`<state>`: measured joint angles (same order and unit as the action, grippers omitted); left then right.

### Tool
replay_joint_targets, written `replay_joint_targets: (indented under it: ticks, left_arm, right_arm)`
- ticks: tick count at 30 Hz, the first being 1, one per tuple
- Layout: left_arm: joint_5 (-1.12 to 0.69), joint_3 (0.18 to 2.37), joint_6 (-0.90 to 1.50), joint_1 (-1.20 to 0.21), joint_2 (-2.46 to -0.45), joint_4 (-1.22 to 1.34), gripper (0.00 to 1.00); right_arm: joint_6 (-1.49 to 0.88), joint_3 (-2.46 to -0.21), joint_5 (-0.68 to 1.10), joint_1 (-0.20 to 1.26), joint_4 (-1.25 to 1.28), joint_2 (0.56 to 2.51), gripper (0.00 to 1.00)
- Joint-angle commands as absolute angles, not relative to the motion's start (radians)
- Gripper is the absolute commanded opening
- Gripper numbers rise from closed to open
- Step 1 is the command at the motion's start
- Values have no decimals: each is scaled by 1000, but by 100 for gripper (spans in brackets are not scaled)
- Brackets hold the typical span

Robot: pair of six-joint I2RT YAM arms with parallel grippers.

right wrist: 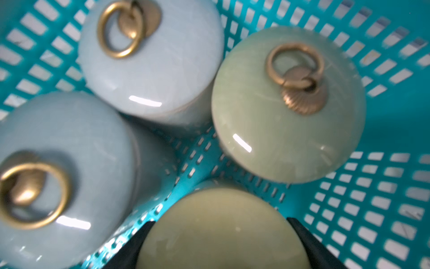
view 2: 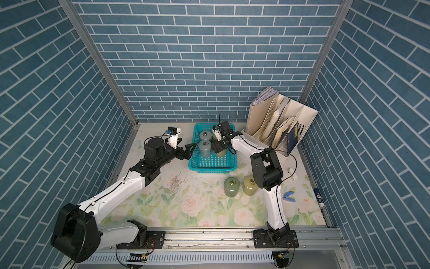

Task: Take the tea canister out of the basket
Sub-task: Pick up the tea canister from the basket, then place the tea canister at the center of the board.

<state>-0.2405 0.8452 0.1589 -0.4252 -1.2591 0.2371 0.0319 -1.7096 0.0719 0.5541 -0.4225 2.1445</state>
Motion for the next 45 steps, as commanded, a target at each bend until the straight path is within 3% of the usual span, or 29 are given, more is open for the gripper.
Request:
replay_joint_targets:
  ticks: [1, 12, 24, 31, 45]
  left_arm:
    - [-258, 867, 152, -428, -1258, 231, 100]
    - [-330, 873, 197, -428, -1255, 262, 100]
    - [-257, 882, 216, -423, -1184, 205, 100]
    - [-255, 884, 212, -405, -1174, 167, 100]
    - [-253, 867, 218, -399, -1172, 172, 100]
  right_arm:
    - [32, -1679, 62, 565, -441, 2014, 0]
    - [55, -1558, -3, 682, -410, 1702, 0]
    - [155, -1270, 175, 850, -320, 1409, 0]
    - [109, -1162, 150, 965, -317, 1406, 0]
    - [7, -945, -34, 1045, -163, 1470, 0]
